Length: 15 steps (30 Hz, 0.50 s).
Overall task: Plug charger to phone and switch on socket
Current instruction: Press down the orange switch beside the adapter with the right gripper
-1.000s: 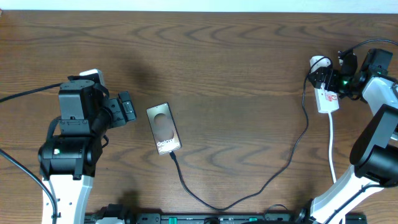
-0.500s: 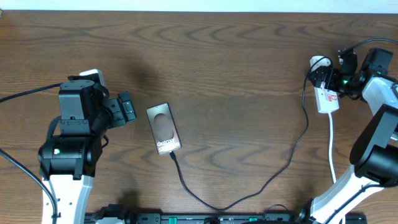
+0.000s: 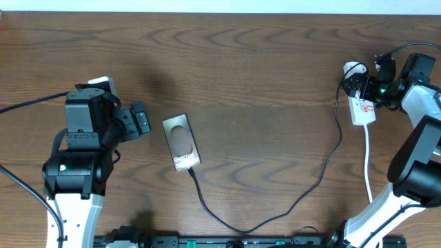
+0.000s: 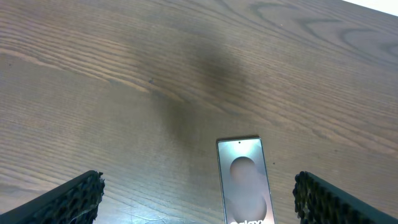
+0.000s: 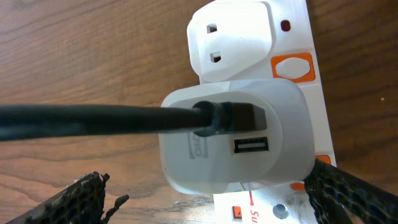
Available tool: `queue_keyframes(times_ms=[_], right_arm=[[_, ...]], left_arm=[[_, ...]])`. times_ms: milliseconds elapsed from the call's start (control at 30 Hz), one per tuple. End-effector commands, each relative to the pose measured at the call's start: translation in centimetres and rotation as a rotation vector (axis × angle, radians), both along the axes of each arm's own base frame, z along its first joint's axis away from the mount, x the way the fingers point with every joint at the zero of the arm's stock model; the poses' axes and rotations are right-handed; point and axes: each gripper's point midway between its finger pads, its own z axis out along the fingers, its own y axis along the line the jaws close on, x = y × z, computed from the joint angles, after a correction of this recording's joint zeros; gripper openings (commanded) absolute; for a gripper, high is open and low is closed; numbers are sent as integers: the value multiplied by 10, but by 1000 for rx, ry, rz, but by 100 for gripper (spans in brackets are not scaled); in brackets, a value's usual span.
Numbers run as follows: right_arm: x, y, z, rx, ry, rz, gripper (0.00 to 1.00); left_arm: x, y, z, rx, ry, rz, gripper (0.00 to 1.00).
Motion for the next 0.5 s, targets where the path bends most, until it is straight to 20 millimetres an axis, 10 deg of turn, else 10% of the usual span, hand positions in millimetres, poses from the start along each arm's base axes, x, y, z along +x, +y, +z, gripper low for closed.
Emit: queue_keyframes(times_ms=[0, 467], right_arm=[[-2, 5, -4, 35, 18, 8, 99], [-3, 10, -6, 54, 34, -10, 99]], left_arm=[[0, 4, 1, 22, 2, 2, 98], [0, 4, 1, 22, 2, 2, 98]])
